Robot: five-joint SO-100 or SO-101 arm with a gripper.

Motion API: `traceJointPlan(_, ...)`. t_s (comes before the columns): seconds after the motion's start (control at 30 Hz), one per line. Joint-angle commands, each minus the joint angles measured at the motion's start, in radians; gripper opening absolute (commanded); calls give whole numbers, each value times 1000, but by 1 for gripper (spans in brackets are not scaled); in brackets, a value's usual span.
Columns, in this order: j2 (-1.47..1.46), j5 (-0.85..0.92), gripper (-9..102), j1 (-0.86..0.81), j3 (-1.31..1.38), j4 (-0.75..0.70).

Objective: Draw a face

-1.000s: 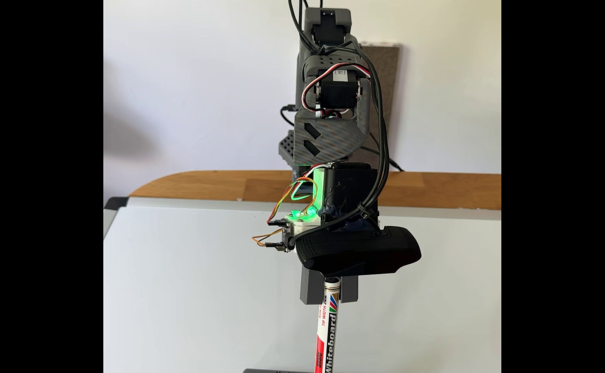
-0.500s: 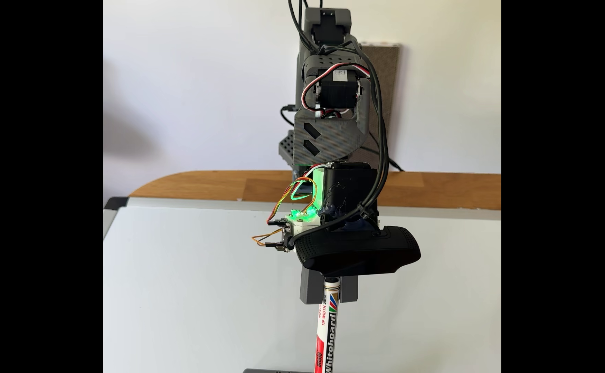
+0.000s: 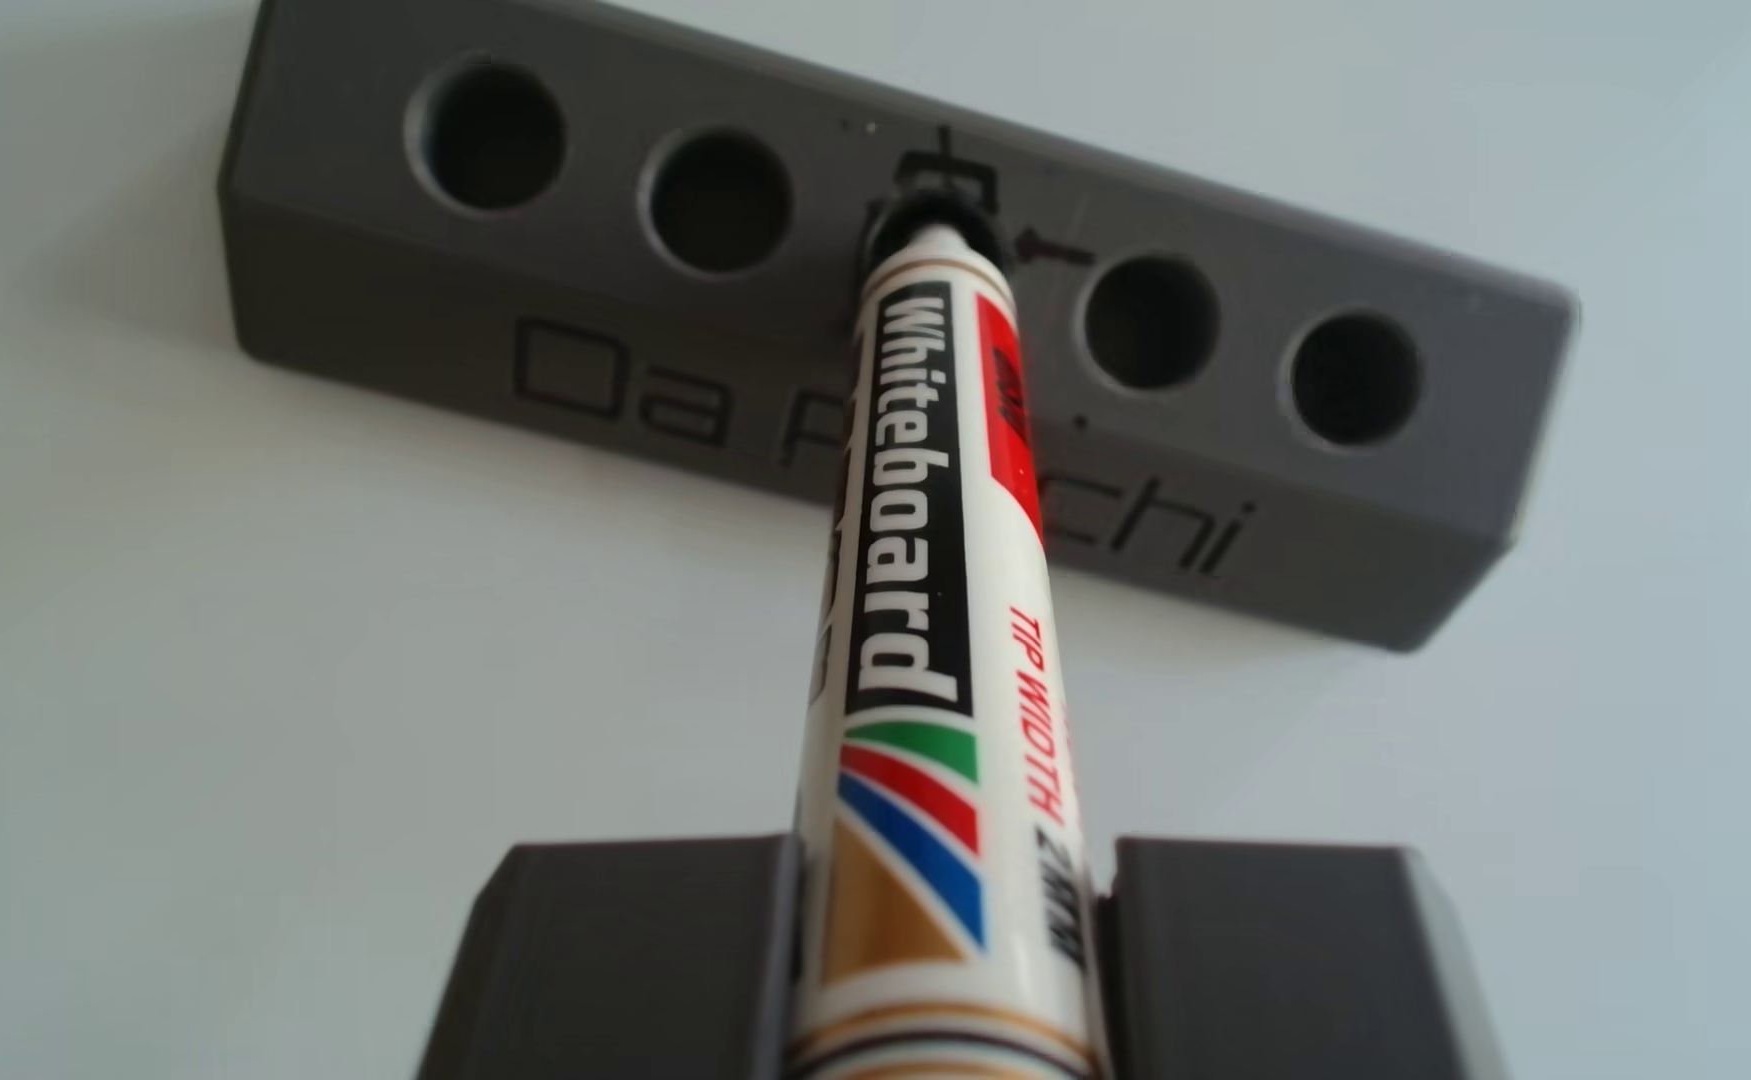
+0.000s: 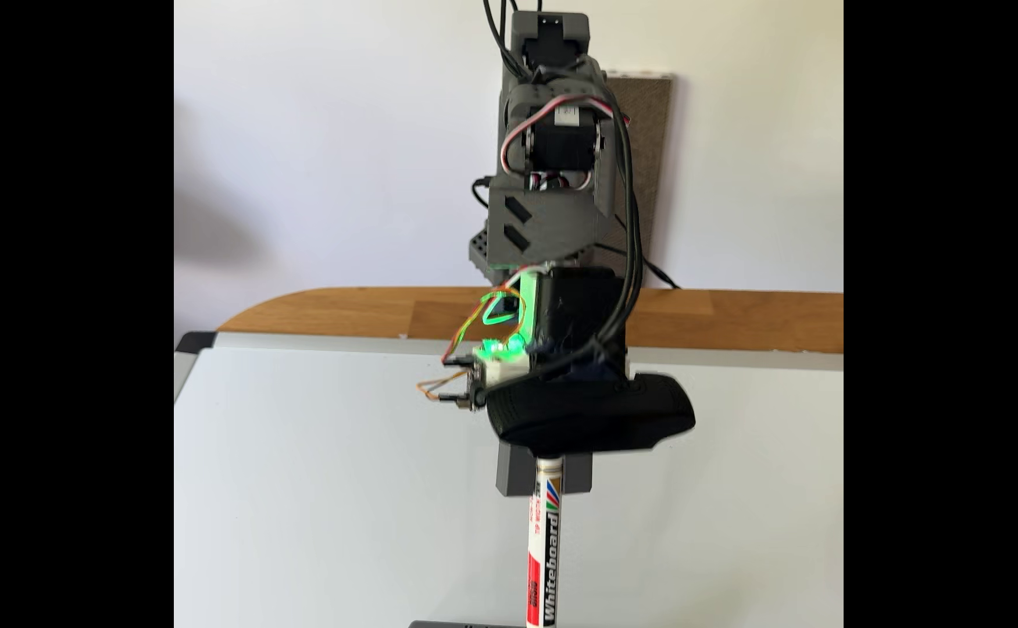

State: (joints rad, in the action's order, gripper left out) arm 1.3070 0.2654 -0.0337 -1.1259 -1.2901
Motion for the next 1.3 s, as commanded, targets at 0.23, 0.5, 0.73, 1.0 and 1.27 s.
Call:
traceJointPlan(0.23, 192, 5, -1, -6, 66, 0)
traceJointPlan(0.5, 275, 3, -1, -28, 87, -100)
traceJointPlan(0.73, 394, -9, -1, -2, 87, -224)
traceJointPlan(1.0, 511, -8, -1, 18, 86, -354)
traceJointPlan(1.27, 541, 204, -1, 166, 84, -474)
